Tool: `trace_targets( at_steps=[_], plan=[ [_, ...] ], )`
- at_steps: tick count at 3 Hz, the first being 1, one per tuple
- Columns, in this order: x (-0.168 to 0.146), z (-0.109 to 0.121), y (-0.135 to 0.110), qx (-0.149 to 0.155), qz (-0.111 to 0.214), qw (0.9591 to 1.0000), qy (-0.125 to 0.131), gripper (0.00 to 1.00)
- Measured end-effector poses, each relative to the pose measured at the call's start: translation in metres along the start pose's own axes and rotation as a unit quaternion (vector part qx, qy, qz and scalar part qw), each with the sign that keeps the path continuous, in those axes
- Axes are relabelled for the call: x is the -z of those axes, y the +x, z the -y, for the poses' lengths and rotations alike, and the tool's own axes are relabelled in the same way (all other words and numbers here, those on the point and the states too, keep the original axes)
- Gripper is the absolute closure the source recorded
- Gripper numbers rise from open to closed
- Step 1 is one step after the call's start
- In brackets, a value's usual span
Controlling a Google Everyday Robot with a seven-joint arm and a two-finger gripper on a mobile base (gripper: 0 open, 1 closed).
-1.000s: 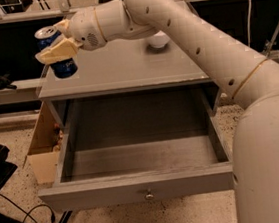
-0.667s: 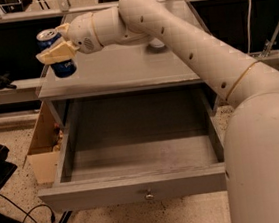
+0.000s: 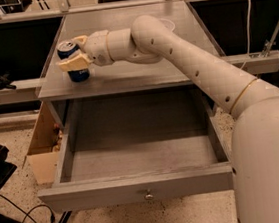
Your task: Pick pepsi can from top drawer and place on counter
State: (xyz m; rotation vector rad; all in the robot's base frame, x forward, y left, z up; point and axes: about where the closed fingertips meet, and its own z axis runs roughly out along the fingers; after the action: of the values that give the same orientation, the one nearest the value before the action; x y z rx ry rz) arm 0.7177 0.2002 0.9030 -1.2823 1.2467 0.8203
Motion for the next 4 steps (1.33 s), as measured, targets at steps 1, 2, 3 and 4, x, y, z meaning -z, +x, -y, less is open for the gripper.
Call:
trace_targets(
  at_steps=[1, 2, 3, 4],
  plan=[
    [-0.0012, -0.0002, 0.0005, 0.006, 0.002, 1.0, 0.0, 0.74],
    [-0.0012, -0.0002, 0.0005, 0.006, 0.002, 1.0, 0.0, 0.5],
    [-0.0012, -0.0002, 0.0005, 0.006, 0.002, 1.0, 0.0, 0.27],
    [-0.0012, -0.0002, 0.0005, 0.006, 0.002, 1.0, 0.0, 0.0]
  ],
)
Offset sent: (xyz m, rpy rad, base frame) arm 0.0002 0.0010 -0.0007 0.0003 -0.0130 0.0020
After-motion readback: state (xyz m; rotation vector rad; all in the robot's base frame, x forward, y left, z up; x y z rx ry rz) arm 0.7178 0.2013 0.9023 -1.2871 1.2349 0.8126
